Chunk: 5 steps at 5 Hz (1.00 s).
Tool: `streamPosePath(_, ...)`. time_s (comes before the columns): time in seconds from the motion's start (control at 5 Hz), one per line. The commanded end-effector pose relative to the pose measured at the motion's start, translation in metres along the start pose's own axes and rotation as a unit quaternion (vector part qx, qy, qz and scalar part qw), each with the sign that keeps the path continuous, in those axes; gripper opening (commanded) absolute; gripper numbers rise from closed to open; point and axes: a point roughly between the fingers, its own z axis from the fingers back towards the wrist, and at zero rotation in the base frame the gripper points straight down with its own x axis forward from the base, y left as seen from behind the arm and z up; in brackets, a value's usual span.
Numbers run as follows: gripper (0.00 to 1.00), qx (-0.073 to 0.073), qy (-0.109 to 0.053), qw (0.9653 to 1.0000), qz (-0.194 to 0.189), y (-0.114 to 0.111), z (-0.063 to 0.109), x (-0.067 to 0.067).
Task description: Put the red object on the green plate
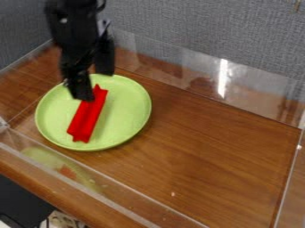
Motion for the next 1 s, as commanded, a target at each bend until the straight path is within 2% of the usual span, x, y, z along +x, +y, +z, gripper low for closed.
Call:
streamPosePath(0.0, 1.0, -0.006, -0.015, 0.9999, 0.0, 0.001, -0.015, 0.013)
streamPosePath(0.2, 1.0, -0.004, -0.024, 0.9994, -0.025, 0.002, -0.041, 0.016)
streamPosePath(0.4, 1.0, 0.004, -0.02, 0.9982, -0.056, 0.002, -0.065, 0.018)
streamPosePath(0.6, 1.0, 0.007, -0.018, 0.9992, -0.035, 0.004, -0.078, 0.024)
streamPosePath(0.8, 1.0, 0.009, -0.011, 0.9998, -0.009, -0.004, -0.087, 0.034)
